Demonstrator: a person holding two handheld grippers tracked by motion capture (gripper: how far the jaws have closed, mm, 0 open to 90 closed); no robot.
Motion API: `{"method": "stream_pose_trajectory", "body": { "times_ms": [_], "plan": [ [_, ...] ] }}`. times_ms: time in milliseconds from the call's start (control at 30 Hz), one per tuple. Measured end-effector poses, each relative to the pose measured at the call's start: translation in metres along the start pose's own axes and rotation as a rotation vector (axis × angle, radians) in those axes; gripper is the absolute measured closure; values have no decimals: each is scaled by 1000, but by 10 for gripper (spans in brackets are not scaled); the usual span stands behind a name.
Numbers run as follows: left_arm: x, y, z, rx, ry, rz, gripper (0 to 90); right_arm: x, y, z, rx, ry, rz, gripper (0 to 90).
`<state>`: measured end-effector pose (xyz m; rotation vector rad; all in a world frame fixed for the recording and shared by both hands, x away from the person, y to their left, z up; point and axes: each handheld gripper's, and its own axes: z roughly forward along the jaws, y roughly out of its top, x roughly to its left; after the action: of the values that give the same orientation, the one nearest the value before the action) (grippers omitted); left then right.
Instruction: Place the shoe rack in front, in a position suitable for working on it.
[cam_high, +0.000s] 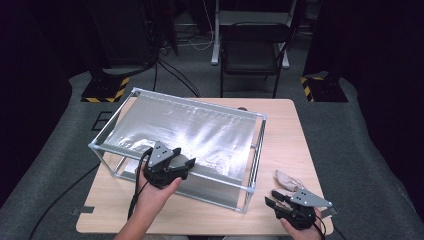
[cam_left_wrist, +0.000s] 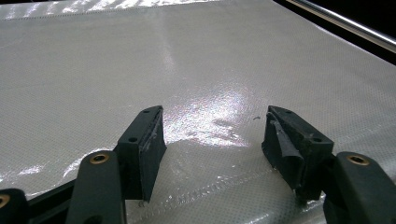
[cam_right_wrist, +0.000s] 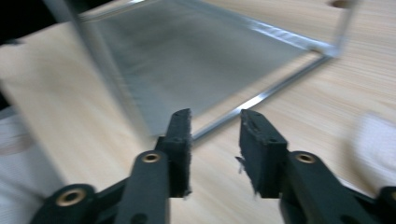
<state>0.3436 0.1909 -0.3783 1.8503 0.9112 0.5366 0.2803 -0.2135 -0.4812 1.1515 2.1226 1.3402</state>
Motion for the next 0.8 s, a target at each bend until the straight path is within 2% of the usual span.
{"method": "stream_pose_trajectory", "body": {
  "times_ms": [133, 167, 200, 233, 267, 300, 333, 367, 400, 500, 533, 600, 700, 733, 767, 800],
  "plan": [
    [-3, -2, -5, -1, -15, 0, 380, -14, 1, -5, 0, -105, 44, 552],
    [-3, -2, -5, -1, -15, 0, 380, -14, 1, -5, 0, -105, 44, 552],
    [-2, -2, -6, -2, -15, 9, 380, -17, 2, -5, -3, -130, 51, 539],
    [-2, -2, -8, 1, -17, 12, 380, -24, 4, -7, 3, -173, 63, 525],
    [-2, -2, -9, 4, -22, 12, 380, -24, 4, -7, 3, -173, 63, 525],
    [-2, -2, -10, 9, -25, 10, 380, -27, 4, -8, 9, -194, 63, 517],
    [-1, -2, -11, 12, -25, 15, 380, -35, 3, -8, 31, -236, 68, 499],
    [-1, -2, -11, 12, -25, 15, 381, -35, 3, -8, 31, -236, 68, 499],
    [-1, -1, -11, 17, -21, 18, 380, -42, 0, -7, 51, -280, 77, 479],
    [-3, 1, -11, 27, -17, 17, 385, -48, -5, -8, 69, -304, 91, 452],
    [-5, 2, -10, 23, -11, 24, 393, -53, -10, -9, 78, -324, 112, 427],
    [-7, 3, -8, 17, -9, 25, 398, -57, -16, -9, 70, -352, 123, 409],
    [-9, 5, -7, 20, -23, 26, 398, -59, -20, -10, 94, -360, 137, 401],
    [-11, 5, -5, 12, -23, 25, 398, -60, -22, -10, 87, -374, 124, 397],
    [-14, 6, -3, 15, -35, 28, 398, -61, -26, -7, 46, -409, 133, 388],
    [-16, 6, -2, 20, -43, 33, 398, -62, -26, -10, 95, -376, 136, 385]
  ]
}}
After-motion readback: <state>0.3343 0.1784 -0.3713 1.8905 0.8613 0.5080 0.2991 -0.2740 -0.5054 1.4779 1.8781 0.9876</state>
